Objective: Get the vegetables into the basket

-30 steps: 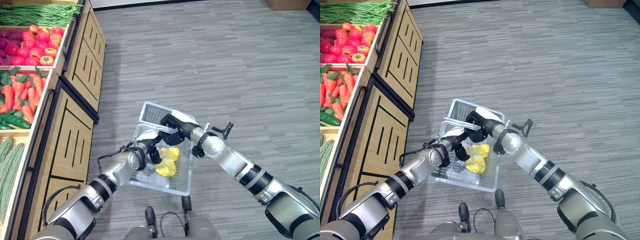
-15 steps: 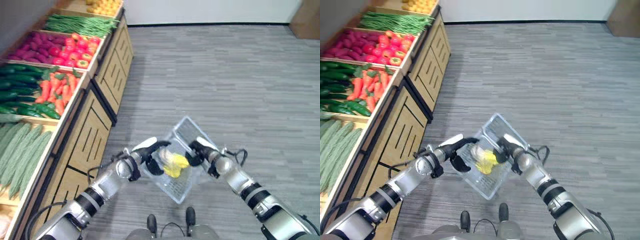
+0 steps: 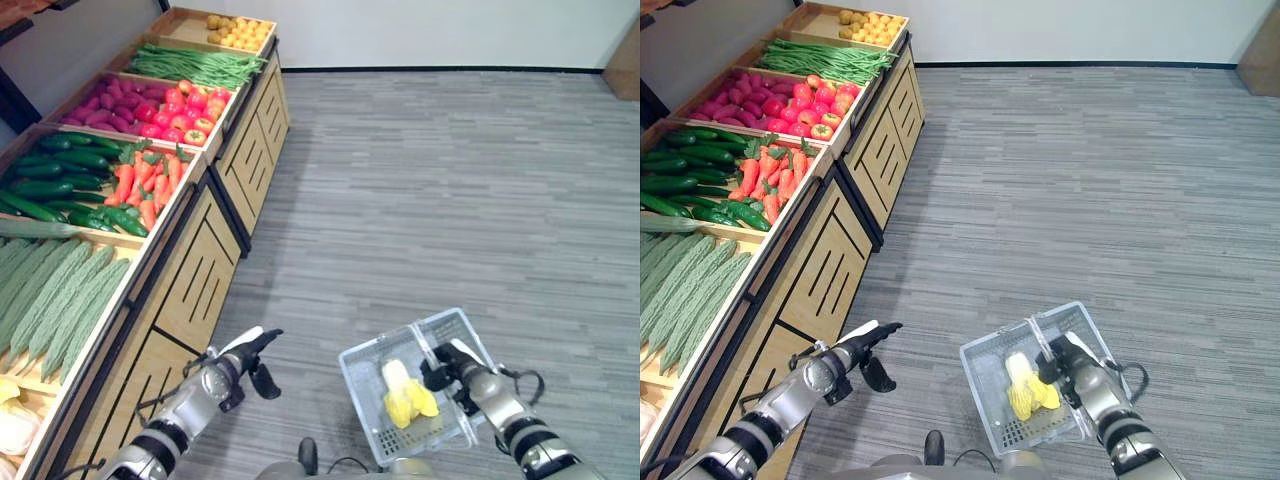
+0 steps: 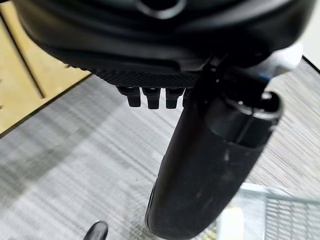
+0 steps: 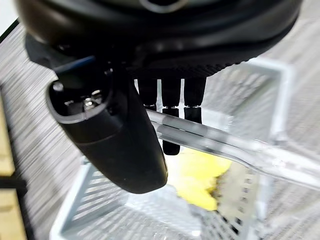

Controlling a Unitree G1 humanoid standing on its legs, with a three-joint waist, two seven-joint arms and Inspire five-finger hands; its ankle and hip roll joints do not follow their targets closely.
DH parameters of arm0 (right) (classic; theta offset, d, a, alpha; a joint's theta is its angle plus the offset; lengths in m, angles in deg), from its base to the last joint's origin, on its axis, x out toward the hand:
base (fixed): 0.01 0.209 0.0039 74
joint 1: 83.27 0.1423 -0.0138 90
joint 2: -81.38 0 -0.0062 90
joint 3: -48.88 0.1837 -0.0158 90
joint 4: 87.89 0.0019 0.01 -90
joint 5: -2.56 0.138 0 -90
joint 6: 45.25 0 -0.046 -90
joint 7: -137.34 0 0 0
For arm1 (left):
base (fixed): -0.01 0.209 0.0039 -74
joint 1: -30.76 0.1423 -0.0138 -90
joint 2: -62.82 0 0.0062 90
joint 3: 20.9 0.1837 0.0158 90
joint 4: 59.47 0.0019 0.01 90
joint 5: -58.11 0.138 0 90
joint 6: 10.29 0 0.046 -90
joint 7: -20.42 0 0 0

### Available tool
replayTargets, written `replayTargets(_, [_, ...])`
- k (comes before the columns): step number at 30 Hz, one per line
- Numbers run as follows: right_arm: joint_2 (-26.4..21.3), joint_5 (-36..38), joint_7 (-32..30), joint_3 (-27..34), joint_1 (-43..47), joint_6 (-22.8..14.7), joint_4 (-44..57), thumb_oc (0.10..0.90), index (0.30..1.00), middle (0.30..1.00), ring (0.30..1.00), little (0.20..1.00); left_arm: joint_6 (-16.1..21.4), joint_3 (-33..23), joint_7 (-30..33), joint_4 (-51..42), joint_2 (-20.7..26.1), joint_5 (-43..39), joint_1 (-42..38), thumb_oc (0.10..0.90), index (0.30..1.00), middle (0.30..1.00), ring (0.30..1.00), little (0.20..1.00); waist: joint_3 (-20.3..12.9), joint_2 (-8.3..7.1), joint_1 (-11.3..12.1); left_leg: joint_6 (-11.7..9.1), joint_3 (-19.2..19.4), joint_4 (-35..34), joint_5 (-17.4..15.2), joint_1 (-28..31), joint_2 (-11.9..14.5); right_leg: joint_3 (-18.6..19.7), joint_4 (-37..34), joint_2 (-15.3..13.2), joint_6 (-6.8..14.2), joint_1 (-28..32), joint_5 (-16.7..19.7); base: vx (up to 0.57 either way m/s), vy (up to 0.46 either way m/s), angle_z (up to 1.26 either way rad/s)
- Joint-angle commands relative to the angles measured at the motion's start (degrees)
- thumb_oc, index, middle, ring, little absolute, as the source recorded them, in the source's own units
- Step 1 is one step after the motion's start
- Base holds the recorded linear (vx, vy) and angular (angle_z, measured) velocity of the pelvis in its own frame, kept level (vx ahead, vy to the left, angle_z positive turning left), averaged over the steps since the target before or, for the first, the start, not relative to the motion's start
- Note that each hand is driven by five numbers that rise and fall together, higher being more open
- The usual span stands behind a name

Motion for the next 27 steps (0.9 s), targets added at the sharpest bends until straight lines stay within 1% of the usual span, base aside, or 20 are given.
replayTargets(1, [-2.82, 2.00, -3.06, 0.61, 2.07, -4.07, -0.66, 0.400, 0.300, 0.300, 0.300, 0.300, 2.94, -2.32, 2.48, 2.83, 1.15, -3.55, -3.16, 0.900, 1.000, 1.000, 1.000, 1.000, -5.27, -2.94, 0.08, -3.33, 0.55, 3.60, -5.10, -1.11, 2.90, 2.11, 5.25, -5.20, 5.36, -0.52, -7.07, 0.00, 0.000, 0.00])
replayTargets(2, [-2.50, 3.11, -4.20, 2.70, 0.35, -4.75, -2.70, 0.400, 0.300, 0.300, 0.300, 0.300, 3.19, -4.65, 4.71, 6.59, -0.99, -4.94, -2.59, 0.900, 1.000, 1.000, 1.000, 1.000, -5.28, -3.29, -0.10, -3.35, 0.60, 3.48, -4.92, -1.27, 2.88, 2.22, 5.25, -5.20, 5.35, -0.72, -7.02, -0.01, -0.010, -0.04])
replayTargets(3, [-1.24, 4.34, -5.67, 3.89, -1.10, -5.68, -6.13, 0.400, 0.300, 0.300, 0.300, 0.300, 3.77, -6.21, 7.57, 12.73, -4.23, -5.87, -2.61, 0.900, 1.000, 1.000, 1.000, 1.000, -5.13, -3.72, -0.37, -3.38, 0.63, 3.45, -4.79, -1.41, 2.92, 2.38, 5.37, -5.19, 5.30, -1.01, -6.97, -0.02, -0.013, -0.04])
replayTargets(7, [1.14, 6.09, -8.18, 5.02, -3.63, -6.82, -11.47, 0.400, 0.300, 0.300, 0.300, 0.300, 3.51, -9.28, 12.45, 25.68, -9.49, -7.46, -2.43, 0.900, 1.000, 1.000, 1.000, 1.000, -4.82, -4.49, -0.80, -3.46, 0.93, 2.97, -4.45, -1.42, 3.10, 2.92, 5.25, -4.92, 5.28, -1.46, -6.77, 0.00, -0.004, -0.01])
replayTargets(9, [2.36, 6.85, -8.99, 4.66, -4.37, -7.52, -13.73, 0.400, 0.300, 0.300, 0.300, 0.300, 3.43, -9.88, 14.07, 31.86, -11.21, -7.10, -2.82, 0.900, 1.000, 1.000, 1.000, 1.000, -4.63, -4.71, -1.05, -3.54, 1.28, 2.52, -4.19, -1.29, 3.26, 3.31, 5.09, -4.70, 5.24, -1.73, -6.61, -0.02, -0.013, -0.15])
replayTargets(10, [3.08, 7.20, -9.59, 4.62, -5.08, -7.74, -14.96, 0.400, 0.300, 0.300, 0.300, 0.300, 2.98, -10.59, 15.26, 36.40, -12.01, -6.25, -2.83, 0.900, 1.000, 1.000, 1.000, 1.000, -4.67, -4.84, -1.20, -3.65, 1.57, 2.19, -3.92, -1.24, 3.40, 3.52, 4.97, -4.56, 5.23, -1.87, -6.54, -0.02, -0.011, -0.16])
replayTargets(13, [4.51, 8.33, -10.72, 4.54, -7.20, -8.78, -16.83, 0.400, 0.300, 0.300, 0.300, 0.300, 2.72, -13.21, 16.66, 42.97, -13.43, -6.55, -1.17, 0.900, 1.000, 1.000, 1.000, 1.000, -4.63, -4.88, -1.62, -4.01, 2.18, 1.04, -3.12, -1.28, 3.71, 3.84, 3.99, -4.25, 5.17, -2.25, -5.93, -0.02, -0.017, -0.23])
replayTargets(17, [5.25, 9.32, -9.98, 4.36, -7.83, -9.24, -19.53, 0.400, 0.300, 0.300, 0.300, 0.300, 2.63, -14.91, 16.66, 45.66, -13.81, -6.72, 0.04, 0.900, 1.000, 1.000, 1.000, 1.000, -4.64, -4.73, -1.79, -4.14, 2.50, 0.70, -2.91, -1.45, 3.81, 4.04, 3.28, -4.07, 5.20, -2.37, -5.48, -0.01, -0.008, -0.10])
replayTargets(18, [5.64, 9.20, -9.47, 4.09, -7.91, -9.06, -21.78, 0.400, 0.300, 0.300, 0.300, 0.300, 2.42, -15.73, 16.77, 46.88, -13.79, -6.66, 0.72, 0.900, 1.000, 1.000, 1.000, 1.000, -4.57, -4.68, -1.82, -4.20, 2.56, 0.57, -2.76, -1.48, 3.88, 3.98, 3.07, -4.03, 5.19, -2.46, -5.35, -0.01, -0.004, -0.04])
replayTargets(23, [6.26, 9.11, -8.62, 4.38, -9.05, -8.68, -25.39, 0.400, 0.300, 0.300, 0.300, 0.300, 2.62, -15.65, 16.44, 46.83, -13.91, -5.77, 1.70, 0.900, 1.000, 1.000, 1.000, 1.000, -4.25, -4.65, -1.93, -4.23, 2.53, 0.55, -2.89, -1.38, 4.02, 3.73, 3.31, -4.02, 5.14, -2.37, -5.62, 0.01, 0.001, 0.00])
replayTargets(27, [6.49, 10.67, -8.73, 5.70, -9.34, -8.60, -25.71, 0.400, 0.300, 0.300, 0.300, 0.300, 2.98, -15.41, 16.52, 45.83, -14.10, -6.48, 1.76, 0.900, 1.000, 1.000, 1.000, 1.000, -3.92, -4.66, -2.01, -4.05, 2.33, 0.69, -3.19, -1.23, 3.83, 3.57, 3.73, -4.18, 5.15, -2.23, -5.86, 0.02, 0.021, 0.03])
